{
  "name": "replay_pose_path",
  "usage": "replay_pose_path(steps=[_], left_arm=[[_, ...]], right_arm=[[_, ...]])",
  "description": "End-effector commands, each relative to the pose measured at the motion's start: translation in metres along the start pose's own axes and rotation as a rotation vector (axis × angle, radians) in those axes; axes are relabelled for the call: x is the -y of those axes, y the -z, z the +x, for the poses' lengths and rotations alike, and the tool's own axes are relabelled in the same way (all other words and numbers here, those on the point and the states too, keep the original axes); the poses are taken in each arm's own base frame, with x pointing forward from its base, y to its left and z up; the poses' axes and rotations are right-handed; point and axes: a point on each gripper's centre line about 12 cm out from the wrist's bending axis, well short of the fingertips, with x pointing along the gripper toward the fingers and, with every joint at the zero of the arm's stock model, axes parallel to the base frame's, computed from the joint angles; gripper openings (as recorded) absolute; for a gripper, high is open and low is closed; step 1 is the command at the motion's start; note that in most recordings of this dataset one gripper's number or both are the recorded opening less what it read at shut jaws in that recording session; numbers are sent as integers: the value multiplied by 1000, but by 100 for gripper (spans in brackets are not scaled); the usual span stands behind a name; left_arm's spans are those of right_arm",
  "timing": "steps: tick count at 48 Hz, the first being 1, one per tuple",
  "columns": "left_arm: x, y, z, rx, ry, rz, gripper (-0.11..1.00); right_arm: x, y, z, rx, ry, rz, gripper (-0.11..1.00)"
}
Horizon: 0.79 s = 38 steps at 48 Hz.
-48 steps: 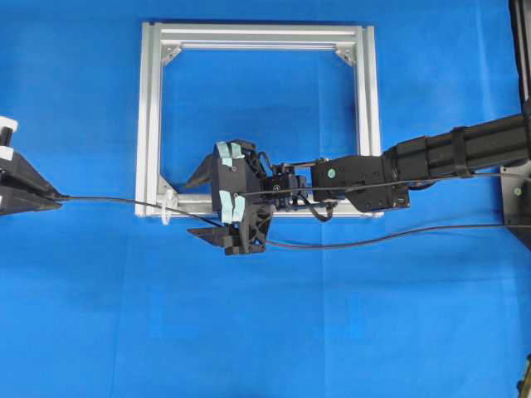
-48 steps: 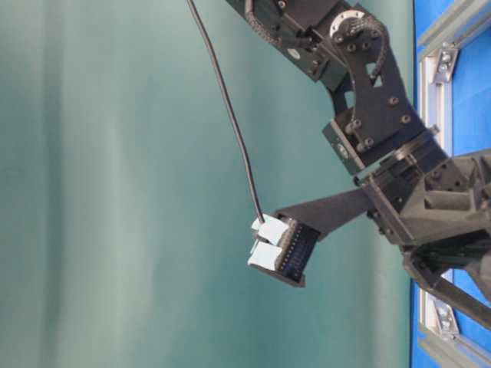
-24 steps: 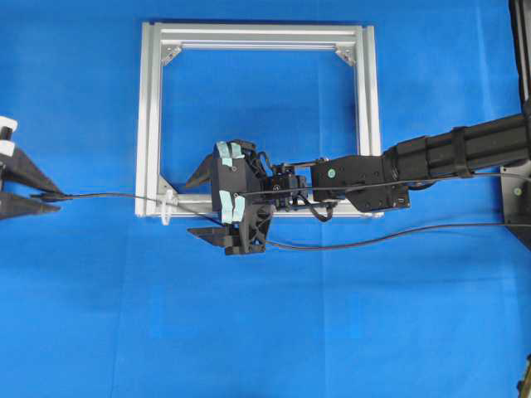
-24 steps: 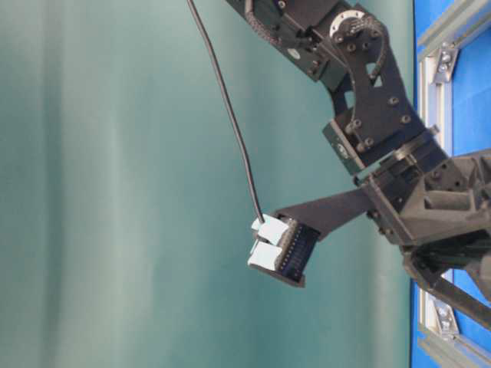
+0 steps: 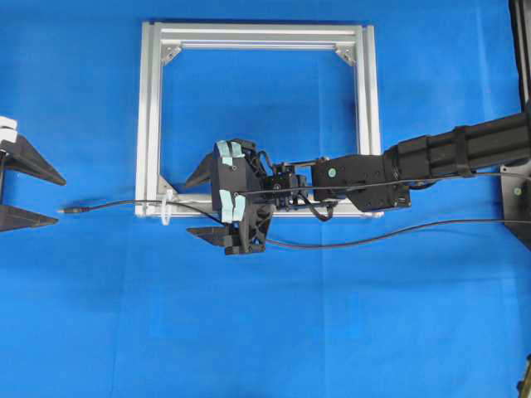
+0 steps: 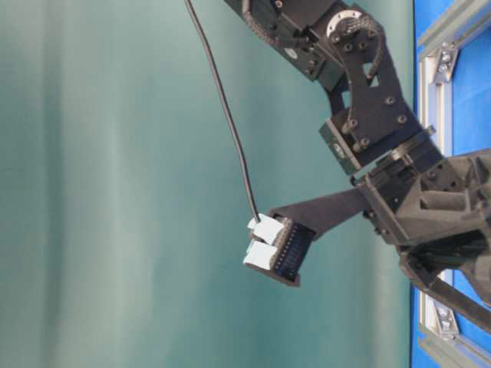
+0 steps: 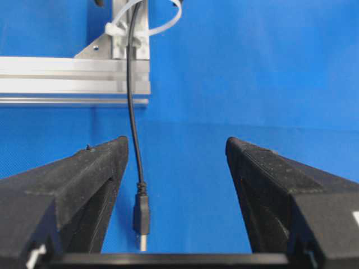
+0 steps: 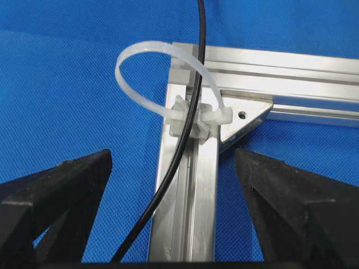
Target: Insert the wire through the string loop located on the left side.
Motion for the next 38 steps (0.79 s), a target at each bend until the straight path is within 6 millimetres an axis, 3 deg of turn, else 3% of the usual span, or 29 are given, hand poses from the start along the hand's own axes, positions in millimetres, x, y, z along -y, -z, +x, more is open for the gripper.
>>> replay_pose_path(steps=[1,10,20,38], left_arm=[[2,-13,-3,46,6,3,64],[4,-27,-8,157,20,16,64],[6,-41,-12,280,34,18,64],[7,-51,-15,371,39,42,61]], right_arm=[[-5,-38,-18,88,-10,1,96],[-8,-75,-46,141,-10,-1,96],[-10,-102,-71,172,-7,-4,96],[-10,-111,-83,176,-4,-2,96]])
